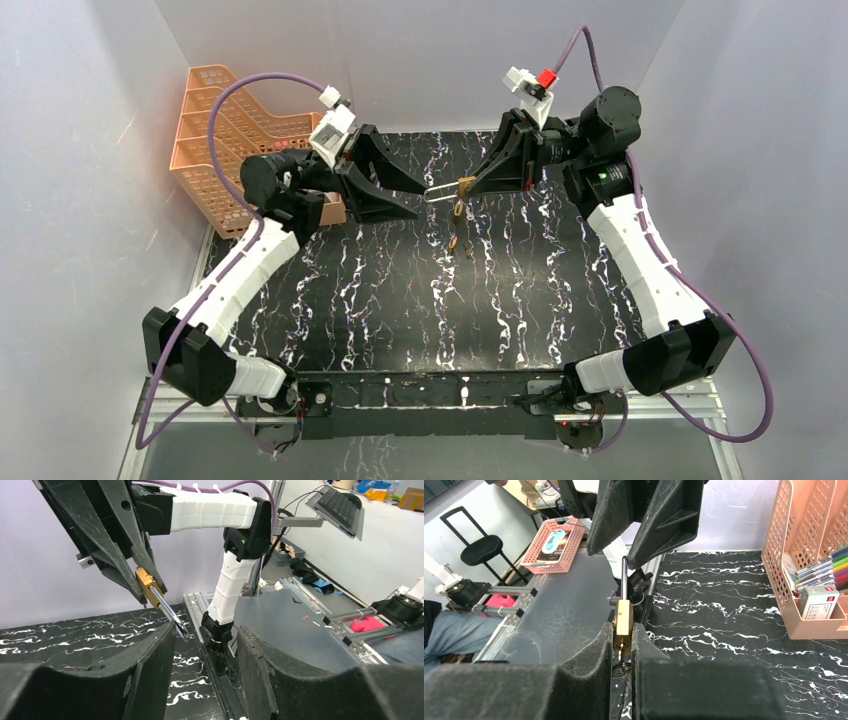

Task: Lock with the key
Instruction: Lock the lock.

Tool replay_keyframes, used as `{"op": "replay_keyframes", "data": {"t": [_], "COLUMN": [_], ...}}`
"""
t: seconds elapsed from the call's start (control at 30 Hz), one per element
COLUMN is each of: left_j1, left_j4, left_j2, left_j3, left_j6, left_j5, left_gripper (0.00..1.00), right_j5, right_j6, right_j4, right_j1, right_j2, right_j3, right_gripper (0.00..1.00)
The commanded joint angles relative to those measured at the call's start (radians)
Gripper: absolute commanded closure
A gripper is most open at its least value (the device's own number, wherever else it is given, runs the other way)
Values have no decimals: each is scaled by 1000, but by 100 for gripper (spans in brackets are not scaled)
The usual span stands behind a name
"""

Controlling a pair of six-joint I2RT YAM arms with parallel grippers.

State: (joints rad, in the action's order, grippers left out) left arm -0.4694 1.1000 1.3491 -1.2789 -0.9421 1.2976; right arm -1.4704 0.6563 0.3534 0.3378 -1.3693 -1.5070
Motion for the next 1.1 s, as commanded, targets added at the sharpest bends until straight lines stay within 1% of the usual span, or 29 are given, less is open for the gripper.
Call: {"op": "replay_keyframes", "data": {"t": [0.0,0.23,0.33,0.37,0.57,0.67,0.8,0.9,1.07], "left_j1": [-26,-31,-31,-31,-31,-32,-31,-31,-32], "left_j4": [44,45,44,45,46,44,45,44,45], "left_j2": [12,33,35,35,42,47,48,50,46], "left_j3": [-39,-49,-54,-53,-58,-60,-63,-65,-63], "left_j6": [-5,-8,-4,-1,3,2,1,-2,-11], "left_j5": [-8,-3,-9,-14,-43,-49,-52,-55,-55], "left_gripper": [54,61,71,73,74,78,88,99,100], "right_j5": [7,9,10,9,7,5,4,4,5], "right_j6": [11,8,5,5,2,1,-1,-1,-1], "right_j4": [56,58,58,58,58,55,52,50,47], "right_j1": [-2,-3,-3,-3,-2,-2,-2,-2,-2], "right_j2": [30,27,26,24,24,24,26,26,28], "right_j3": [-4,0,0,2,8,9,9,9,8], "right_gripper": [100,100,100,100,100,100,100,100,100]}}
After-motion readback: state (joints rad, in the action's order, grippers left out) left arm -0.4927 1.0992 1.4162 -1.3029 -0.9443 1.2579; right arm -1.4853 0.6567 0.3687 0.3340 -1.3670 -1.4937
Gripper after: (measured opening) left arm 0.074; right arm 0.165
